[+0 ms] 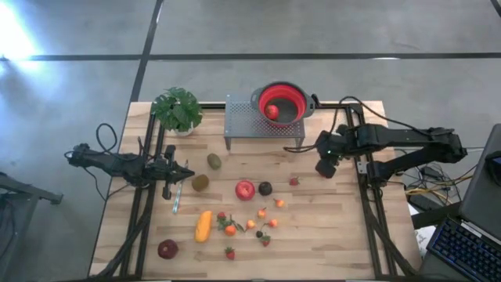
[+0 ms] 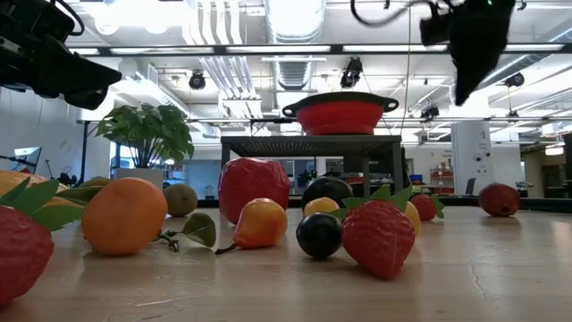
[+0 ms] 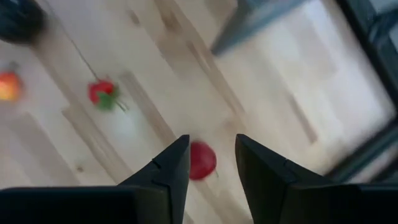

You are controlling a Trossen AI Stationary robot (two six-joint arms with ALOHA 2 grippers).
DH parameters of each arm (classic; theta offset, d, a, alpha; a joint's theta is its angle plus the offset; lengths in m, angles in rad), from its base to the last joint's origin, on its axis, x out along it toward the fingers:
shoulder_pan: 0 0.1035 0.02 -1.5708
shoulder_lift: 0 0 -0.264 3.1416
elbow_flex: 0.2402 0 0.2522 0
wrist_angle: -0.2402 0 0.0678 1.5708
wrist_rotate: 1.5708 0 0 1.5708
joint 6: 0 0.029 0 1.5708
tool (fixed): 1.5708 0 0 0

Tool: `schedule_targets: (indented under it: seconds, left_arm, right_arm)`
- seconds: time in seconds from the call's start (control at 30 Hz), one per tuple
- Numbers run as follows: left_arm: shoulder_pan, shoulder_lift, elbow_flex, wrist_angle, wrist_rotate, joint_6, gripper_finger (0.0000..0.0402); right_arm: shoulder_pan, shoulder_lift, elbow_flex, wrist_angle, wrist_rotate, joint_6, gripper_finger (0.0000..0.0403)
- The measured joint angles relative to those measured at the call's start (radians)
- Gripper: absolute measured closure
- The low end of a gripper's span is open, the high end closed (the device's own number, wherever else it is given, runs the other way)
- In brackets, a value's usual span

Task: Pick & Place Fruit
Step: Put the pomegranate into the strainer bowl on the shelf

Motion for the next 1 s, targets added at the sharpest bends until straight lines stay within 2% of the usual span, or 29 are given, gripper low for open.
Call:
schedule_targets:
  seconds: [0.27,0.53,0.73,1.0]
  left_arm:
    - [0.0,0.0,0.0,-0.001,0.0,0.0,0.0381]
    - [0.0,0.0,0.0,-0.001,0.0,0.0,0.0381]
    - [0.0,0.0,0.0,-0.001,0.0,0.0,0.038]
    - [0.0,0.0,0.0,-0.001,0.0,0.0,0.0381]
  right_arm:
    - [-0.005,0.001,-0.142,-0.002,-0.02,0.234,0.0232]
    - [-0.056,0.004,-0.214,0.019,-0.053,0.284,0.0154]
    - [-0.072,0.004,-0.272,0.11,-0.108,0.268,0.0099]
    - [-0.073,0.004,-0.346,0.215,-0.133,0.265,0.0057]
